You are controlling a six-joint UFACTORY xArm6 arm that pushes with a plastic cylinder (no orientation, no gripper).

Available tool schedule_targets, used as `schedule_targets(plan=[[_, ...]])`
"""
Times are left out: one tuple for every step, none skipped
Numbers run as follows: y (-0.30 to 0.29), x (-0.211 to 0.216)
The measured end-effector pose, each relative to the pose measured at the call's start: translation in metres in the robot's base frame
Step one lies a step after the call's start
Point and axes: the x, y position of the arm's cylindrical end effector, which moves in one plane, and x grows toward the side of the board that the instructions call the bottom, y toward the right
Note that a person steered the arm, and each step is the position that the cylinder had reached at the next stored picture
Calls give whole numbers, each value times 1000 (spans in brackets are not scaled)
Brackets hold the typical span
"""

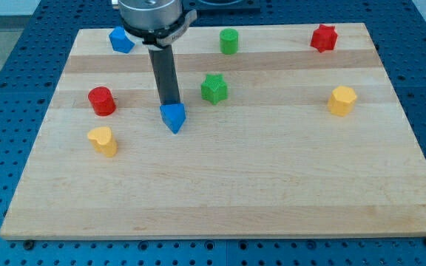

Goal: Push the blue triangle to the bottom left of the board

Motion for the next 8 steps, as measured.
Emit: schedule_targets(plan=[[19,4],[29,16],[29,30],[29,48],[29,64],[19,73],[3,86],[-12,104]])
